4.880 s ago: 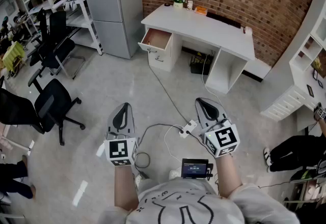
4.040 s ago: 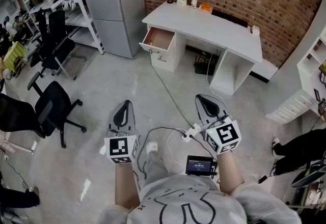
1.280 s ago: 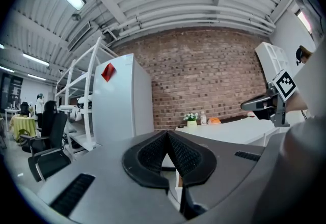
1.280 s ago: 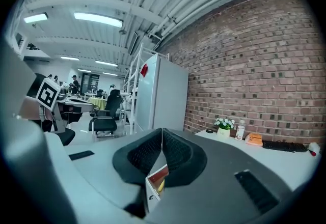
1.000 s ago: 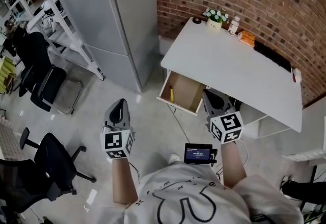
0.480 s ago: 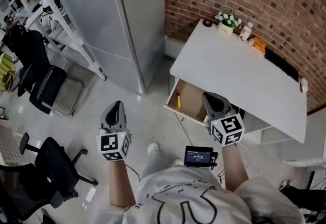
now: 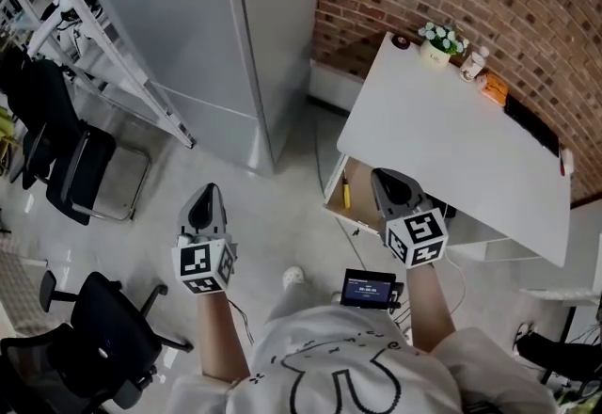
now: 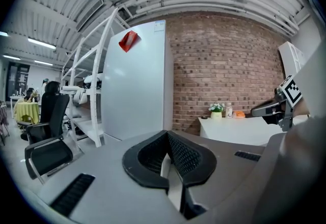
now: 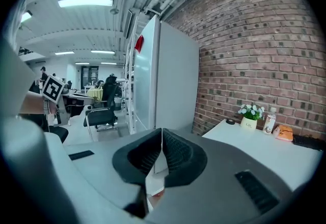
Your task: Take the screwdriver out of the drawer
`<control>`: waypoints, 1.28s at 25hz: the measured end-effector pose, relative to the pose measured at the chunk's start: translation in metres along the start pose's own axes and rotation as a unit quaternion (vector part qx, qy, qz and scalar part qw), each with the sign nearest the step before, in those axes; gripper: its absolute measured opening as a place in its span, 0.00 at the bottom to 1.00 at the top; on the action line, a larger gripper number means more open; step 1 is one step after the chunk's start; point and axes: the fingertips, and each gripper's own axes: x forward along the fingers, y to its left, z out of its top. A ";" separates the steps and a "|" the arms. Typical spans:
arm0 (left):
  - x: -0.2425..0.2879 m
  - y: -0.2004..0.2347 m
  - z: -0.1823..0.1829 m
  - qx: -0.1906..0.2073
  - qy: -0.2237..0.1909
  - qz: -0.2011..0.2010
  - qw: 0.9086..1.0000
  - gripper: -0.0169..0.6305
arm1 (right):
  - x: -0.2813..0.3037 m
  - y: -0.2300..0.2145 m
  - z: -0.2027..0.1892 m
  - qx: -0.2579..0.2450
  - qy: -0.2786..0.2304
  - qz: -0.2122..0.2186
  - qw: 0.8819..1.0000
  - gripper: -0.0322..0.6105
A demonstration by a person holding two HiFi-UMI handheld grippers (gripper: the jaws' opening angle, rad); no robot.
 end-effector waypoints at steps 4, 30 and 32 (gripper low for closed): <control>0.021 0.018 -0.009 -0.001 0.010 -0.011 1.000 0.05 | 0.023 0.003 -0.006 0.008 0.013 -0.009 1.000 0.08; 0.057 -0.048 -0.210 -0.062 0.166 -0.023 0.984 0.05 | 0.065 -0.016 -0.202 0.066 0.151 0.034 0.986 0.08; 0.063 -0.047 -0.230 -0.061 0.174 -0.027 0.982 0.05 | 0.077 -0.015 -0.217 0.072 0.155 0.040 0.984 0.08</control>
